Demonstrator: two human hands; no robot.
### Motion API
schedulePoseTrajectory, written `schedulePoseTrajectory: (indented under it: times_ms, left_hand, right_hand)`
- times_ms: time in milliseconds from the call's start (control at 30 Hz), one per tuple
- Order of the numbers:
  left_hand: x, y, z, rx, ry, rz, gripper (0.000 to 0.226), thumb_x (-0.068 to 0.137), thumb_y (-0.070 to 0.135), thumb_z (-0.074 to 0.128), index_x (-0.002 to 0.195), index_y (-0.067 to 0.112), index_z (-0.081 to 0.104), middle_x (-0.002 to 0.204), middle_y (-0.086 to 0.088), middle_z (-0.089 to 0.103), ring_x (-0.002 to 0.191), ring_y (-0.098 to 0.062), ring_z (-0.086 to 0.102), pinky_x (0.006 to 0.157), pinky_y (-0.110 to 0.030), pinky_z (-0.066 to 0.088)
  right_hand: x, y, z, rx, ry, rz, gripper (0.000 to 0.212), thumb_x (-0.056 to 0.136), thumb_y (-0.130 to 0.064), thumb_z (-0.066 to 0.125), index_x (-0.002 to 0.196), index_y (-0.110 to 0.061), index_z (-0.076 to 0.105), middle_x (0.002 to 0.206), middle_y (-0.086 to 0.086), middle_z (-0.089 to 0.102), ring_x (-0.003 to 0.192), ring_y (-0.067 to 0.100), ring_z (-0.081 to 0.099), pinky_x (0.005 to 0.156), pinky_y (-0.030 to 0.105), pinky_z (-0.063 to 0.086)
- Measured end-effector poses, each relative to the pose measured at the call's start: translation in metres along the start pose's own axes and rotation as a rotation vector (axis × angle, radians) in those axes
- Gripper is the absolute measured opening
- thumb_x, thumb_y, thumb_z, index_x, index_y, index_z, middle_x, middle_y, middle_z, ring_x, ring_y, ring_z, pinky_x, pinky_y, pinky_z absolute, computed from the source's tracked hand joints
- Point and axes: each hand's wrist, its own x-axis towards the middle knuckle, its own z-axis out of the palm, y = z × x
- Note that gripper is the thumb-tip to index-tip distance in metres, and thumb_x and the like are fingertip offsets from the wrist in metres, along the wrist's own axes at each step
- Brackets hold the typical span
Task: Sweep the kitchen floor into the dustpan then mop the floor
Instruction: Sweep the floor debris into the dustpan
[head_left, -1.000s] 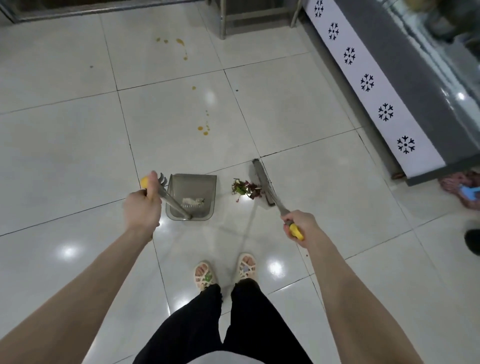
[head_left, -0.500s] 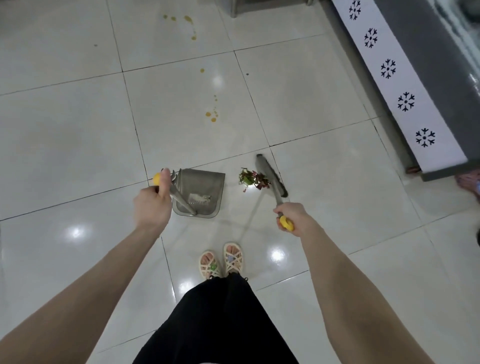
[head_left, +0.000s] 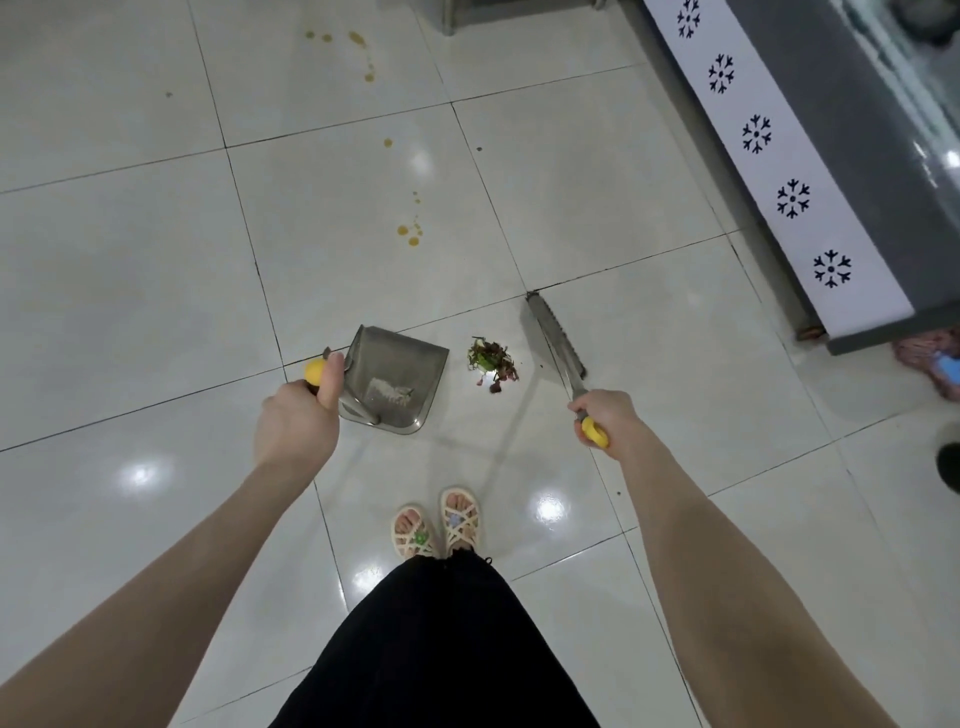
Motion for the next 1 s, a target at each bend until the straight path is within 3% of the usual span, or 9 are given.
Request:
schedulePoseTrajectory:
  times_ms: [133, 433, 667, 867, 1000]
  left_hand:
    - [-0.004, 0.006, 0.007, 0.007, -0.014, 0.009, 0.067, 0.095, 0.062, 0.029, 0.06, 0.006, 0.039, 0.061, -0.013, 0.044, 0.067, -0.034, 0.045, 0.059, -0.036, 0.032]
    - [-0.017, 0.005, 0.008, -0.014, -0.019, 0.005, 0.067, 0.094, 0.062, 0.029, 0.061, 0.005, 0.042, 0.061, -0.012, 0.045, 0.068, -0.034, 0.046, 0.06, -0.036, 0.032]
    - [-0.025, 0.003, 0.009, -0.038, -0.019, 0.012, 0.066, 0.094, 0.062, 0.031, 0.059, 0.006, 0.04, 0.06, -0.011, 0.045, 0.065, -0.033, 0.045, 0.058, -0.036, 0.032]
    - [-0.023, 0.004, 0.014, -0.038, -0.016, -0.008, 0.067, 0.094, 0.064, 0.031, 0.061, 0.006, 0.041, 0.061, -0.01, 0.046, 0.065, -0.032, 0.046, 0.058, -0.035, 0.033]
    - [-0.024, 0.001, 0.013, -0.038, -0.013, -0.013, 0.068, 0.093, 0.065, 0.03, 0.06, 0.006, 0.039, 0.06, -0.01, 0.045, 0.062, -0.03, 0.044, 0.056, -0.035, 0.031]
  right_hand:
    - [0.004, 0.014, 0.018, -0.037, -0.067, 0.057, 0.01, 0.089, 0.009, 0.05, 0.093, 0.0, 0.053, 0.075, 0.009, 0.045, 0.049, 0.015, 0.039, 0.039, 0.017, 0.043]
    - [-0.029, 0.026, -0.005, 0.035, -0.077, 0.031, 0.008, 0.085, 0.007, 0.056, 0.085, -0.001, 0.055, 0.068, 0.01, 0.046, 0.049, 0.017, 0.04, 0.033, 0.014, 0.035]
    - [-0.011, 0.02, 0.011, 0.017, -0.034, 0.008, 0.018, 0.086, 0.011, 0.052, 0.074, -0.002, 0.052, 0.071, 0.009, 0.045, 0.051, 0.016, 0.038, 0.037, 0.015, 0.042]
    - [-0.014, 0.033, 0.038, -0.099, -0.123, 0.051, 0.01, 0.088, 0.007, 0.052, 0.09, -0.002, 0.055, 0.073, 0.01, 0.047, 0.049, 0.015, 0.043, 0.04, 0.018, 0.043]
    - [-0.029, 0.04, 0.031, -0.068, -0.15, 0.059, 0.009, 0.088, 0.007, 0.054, 0.085, -0.002, 0.054, 0.071, 0.01, 0.045, 0.049, 0.016, 0.041, 0.035, 0.015, 0.038]
